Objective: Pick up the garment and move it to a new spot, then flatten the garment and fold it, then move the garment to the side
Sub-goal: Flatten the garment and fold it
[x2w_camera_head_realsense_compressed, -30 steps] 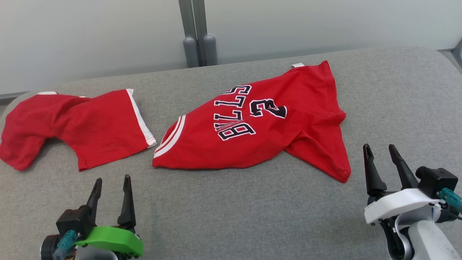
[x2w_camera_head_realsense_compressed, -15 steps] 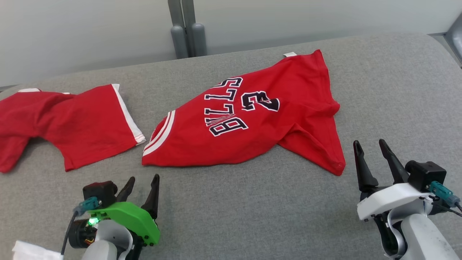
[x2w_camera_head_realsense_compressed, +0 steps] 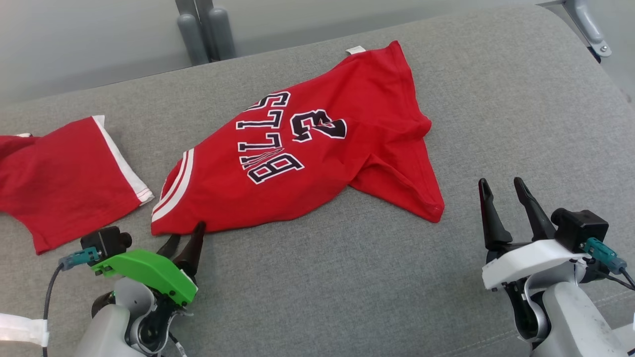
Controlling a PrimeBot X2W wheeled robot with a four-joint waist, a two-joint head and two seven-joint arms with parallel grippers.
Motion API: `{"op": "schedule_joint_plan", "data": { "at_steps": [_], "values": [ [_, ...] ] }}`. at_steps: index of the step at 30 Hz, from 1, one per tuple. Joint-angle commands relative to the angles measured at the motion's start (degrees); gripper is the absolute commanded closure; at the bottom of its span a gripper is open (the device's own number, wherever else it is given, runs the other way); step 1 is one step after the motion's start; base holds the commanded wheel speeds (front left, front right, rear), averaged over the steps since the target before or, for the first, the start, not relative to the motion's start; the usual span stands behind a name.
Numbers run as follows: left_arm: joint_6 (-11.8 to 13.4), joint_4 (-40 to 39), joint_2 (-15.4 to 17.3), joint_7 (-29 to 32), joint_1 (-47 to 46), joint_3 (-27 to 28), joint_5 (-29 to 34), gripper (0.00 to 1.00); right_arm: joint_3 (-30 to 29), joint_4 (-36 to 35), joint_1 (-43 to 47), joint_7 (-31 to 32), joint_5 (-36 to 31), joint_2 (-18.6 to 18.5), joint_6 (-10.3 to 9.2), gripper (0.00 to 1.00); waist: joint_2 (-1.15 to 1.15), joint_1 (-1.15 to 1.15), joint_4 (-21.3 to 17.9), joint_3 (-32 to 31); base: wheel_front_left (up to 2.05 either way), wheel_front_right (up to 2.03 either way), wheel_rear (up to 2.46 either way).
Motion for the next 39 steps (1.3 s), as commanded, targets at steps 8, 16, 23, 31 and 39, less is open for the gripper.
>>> {"op": "schedule_joint_plan", "data": {
  "at_steps": [8, 16, 23, 31, 39],
  "values": [
    [-0.1, -1.29, 4.35, -5.68, -2.28, -3.45, -6.87, 1.0, 0.14, 0.34, -0.53, -0.16, -0.51, 0.33, 0.03, 0.0, 0.0, 0.0, -0.92, 0.26, 0.0, 0.0, 0.0],
    [-0.1, -5.25, 7.1, -10.52, -6.86, -9.51, -3.22, 1.0, 0.5, 0.66, -0.35, -0.16, -0.35, 0.67, 0.03, 0.0, 0.0, 0.0, -1.55, 0.09, 0.0, 0.0, 0.0],
    [0.23, -8.48, 4.26, -6.94, -16.85, -15.73, 1.45, 1.0, 1.0, 0.54, -1.49, -0.16, 0.14, 1.69, 0.03, 0.0, 0.0, 0.0, -4.47, 2.65, 0.0, 0.0, 0.0],
    [1.7, 1.13, -1.6, -4.13, -27.55, -21.9, 7.5, 1.0, 2.06, 0.43, -3.48, -0.16, 0.69, 3.6, 0.03, 0.0, 0.0, 0.0, -9.56, 7.19, 0.0, 0.0, 0.0],
    [0.69, 18.41, -5.58, -9.8, -34.87, -26.04, 11.32, 0.27, 3.14, 0.98, -5.0, -0.16, 0.2, 4.42, 0.03, 0.0, 0.0, 0.0, -8.71, 8.8, 0.0, 0.0, 0.0]
  ]
}}
